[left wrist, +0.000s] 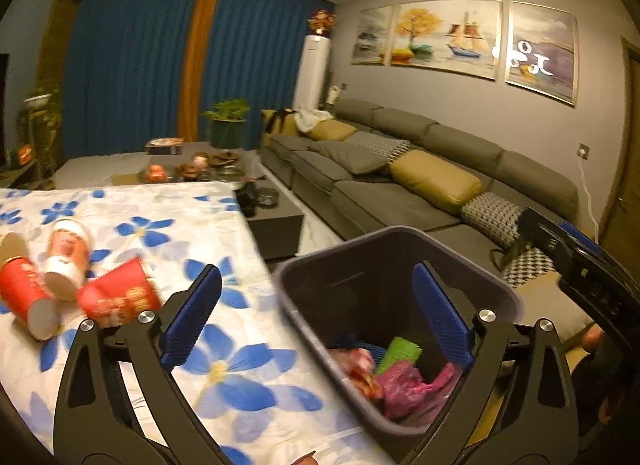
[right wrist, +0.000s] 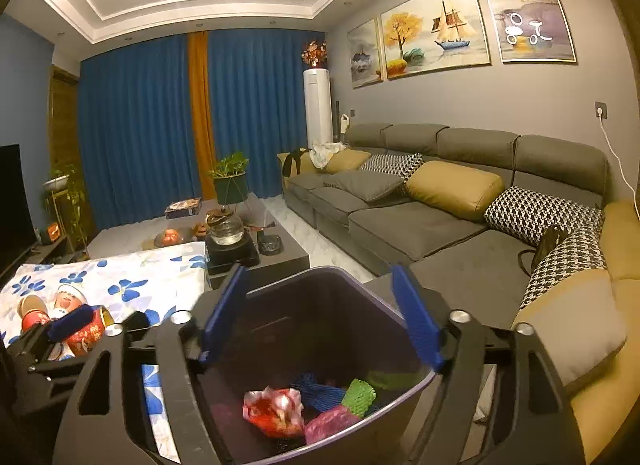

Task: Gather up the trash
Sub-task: 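Move both open tools back over the red paper cups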

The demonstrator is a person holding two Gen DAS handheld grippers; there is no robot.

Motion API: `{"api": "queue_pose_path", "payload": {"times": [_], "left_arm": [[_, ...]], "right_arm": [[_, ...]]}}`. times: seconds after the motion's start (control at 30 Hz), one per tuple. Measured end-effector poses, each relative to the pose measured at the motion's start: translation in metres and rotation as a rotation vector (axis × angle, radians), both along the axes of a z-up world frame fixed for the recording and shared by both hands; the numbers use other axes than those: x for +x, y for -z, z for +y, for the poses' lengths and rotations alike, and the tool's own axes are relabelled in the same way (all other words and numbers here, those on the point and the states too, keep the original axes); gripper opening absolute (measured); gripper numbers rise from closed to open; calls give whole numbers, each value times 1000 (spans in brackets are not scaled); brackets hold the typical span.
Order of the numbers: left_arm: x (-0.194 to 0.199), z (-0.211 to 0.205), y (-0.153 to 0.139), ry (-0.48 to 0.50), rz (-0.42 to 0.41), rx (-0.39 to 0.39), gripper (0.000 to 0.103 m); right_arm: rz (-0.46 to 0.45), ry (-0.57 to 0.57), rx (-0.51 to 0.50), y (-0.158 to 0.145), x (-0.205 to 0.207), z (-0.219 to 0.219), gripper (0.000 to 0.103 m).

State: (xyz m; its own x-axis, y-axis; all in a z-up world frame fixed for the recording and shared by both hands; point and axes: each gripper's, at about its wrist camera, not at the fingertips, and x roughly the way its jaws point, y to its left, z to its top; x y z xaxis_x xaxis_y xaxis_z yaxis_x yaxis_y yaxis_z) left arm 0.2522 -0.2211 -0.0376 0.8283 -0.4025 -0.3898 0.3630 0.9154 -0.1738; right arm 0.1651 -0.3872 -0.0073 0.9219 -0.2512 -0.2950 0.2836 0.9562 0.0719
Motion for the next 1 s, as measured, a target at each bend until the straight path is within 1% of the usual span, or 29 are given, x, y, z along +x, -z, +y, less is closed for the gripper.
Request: {"api": "queue_pose_path", "payload": {"times": [0.03,0.13,0.27,0.4,0.5,0.77,0.9,1.0], "left_arm": [[-2,4,-1,-14,-2,1,96],[-5,23,-2,-76,1,14,97],[-10,56,-2,-165,3,36,97],[-19,93,0,-255,-18,85,97],[-23,125,2,-316,-20,93,97],[-26,211,7,-463,4,81,97],[-24,241,11,-513,-2,89,97],[-20,262,14,-568,-1,81,97]], "right_arm": [[-4,-2,2,-1,-1,2,82],[-8,-7,4,-2,-4,11,87],[5,-42,15,-1,-4,25,88],[27,-102,3,4,1,54,88],[46,-149,3,9,6,76,88],[127,-265,-12,31,38,141,88],[173,-309,-32,45,61,171,88],[210,-347,-40,57,82,188,88]]}}
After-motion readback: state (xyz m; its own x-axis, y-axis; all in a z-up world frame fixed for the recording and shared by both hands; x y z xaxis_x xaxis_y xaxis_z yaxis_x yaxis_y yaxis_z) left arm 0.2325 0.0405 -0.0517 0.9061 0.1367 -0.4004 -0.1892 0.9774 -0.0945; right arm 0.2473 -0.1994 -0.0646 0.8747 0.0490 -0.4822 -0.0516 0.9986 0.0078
